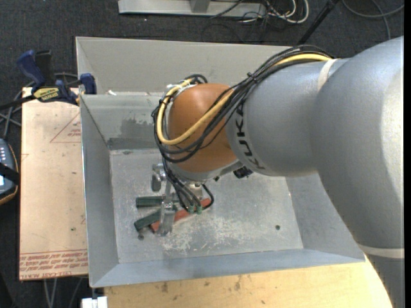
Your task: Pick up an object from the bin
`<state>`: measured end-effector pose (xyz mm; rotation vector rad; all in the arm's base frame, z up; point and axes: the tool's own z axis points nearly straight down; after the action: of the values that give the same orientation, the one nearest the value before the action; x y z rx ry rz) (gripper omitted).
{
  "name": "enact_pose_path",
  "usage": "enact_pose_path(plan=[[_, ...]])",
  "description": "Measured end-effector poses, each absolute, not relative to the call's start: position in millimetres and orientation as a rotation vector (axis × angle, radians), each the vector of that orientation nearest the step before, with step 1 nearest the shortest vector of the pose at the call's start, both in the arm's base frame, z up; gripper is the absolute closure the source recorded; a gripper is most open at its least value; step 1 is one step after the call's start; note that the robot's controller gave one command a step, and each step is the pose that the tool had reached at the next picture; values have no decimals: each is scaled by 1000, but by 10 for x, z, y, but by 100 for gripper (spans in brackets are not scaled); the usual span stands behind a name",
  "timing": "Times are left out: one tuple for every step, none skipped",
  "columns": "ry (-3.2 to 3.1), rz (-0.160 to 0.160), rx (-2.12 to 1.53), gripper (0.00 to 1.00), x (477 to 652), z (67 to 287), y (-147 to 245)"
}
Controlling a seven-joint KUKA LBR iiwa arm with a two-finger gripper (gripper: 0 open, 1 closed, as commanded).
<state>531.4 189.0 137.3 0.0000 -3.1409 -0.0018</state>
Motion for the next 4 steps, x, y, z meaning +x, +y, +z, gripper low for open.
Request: enact_pose_path(plan=[[-3143, -3, 112, 0, 5389, 872, 1731], [-3143, -4, 75, 0, 5309, 714, 1700], [-3136, -4, 223, 0, 5348, 705, 1651], [-3141, -3, 128, 0, 5331, 712, 1676]])
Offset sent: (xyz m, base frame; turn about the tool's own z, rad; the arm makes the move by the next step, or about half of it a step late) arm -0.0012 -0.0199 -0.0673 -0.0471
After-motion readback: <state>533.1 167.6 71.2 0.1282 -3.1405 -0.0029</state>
